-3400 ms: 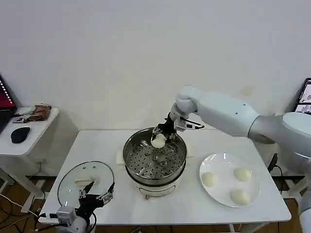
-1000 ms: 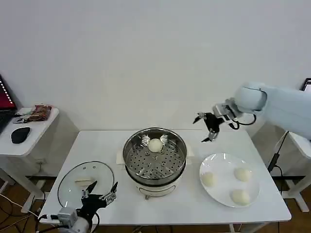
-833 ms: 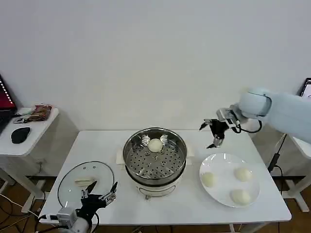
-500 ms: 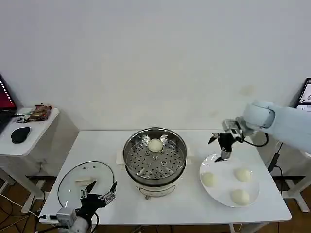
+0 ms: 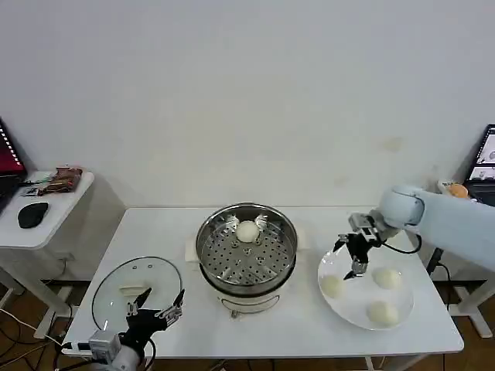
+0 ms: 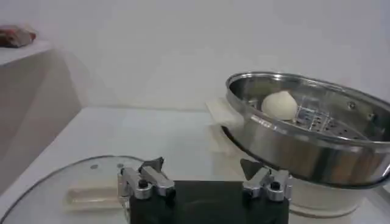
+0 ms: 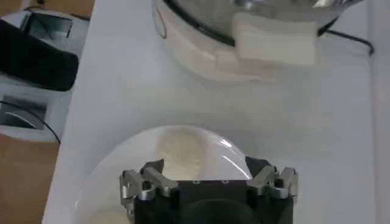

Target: Take steamed baozi put them in steamer then cover it.

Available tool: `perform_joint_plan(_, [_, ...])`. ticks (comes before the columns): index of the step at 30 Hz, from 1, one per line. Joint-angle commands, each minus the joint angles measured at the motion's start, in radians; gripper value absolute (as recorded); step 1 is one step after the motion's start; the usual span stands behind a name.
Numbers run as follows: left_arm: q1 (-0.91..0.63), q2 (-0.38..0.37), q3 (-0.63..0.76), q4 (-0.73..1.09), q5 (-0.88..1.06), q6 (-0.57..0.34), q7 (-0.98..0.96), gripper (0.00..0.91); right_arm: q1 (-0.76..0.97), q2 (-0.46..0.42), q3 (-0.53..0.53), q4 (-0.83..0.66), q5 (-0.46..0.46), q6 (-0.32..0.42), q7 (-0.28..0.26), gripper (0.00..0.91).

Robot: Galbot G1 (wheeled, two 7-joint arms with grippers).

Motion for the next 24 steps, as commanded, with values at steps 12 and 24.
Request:
perform_joint_plan(12, [-0.005,0.004,-0.002,-0.002,0.0,0.002,-0.003,0.907,-0.175,0.033,0.109,-0.084,-0.109,0.034,-0.026,0.907])
perform_joint_plan(24, [-0.003,0.005,-0.003,-0.01,-0.001,0.002,-0.004,0.907,-0.221,0.077,0.145,-0.122,-0.113,0.034,-0.022,0.907])
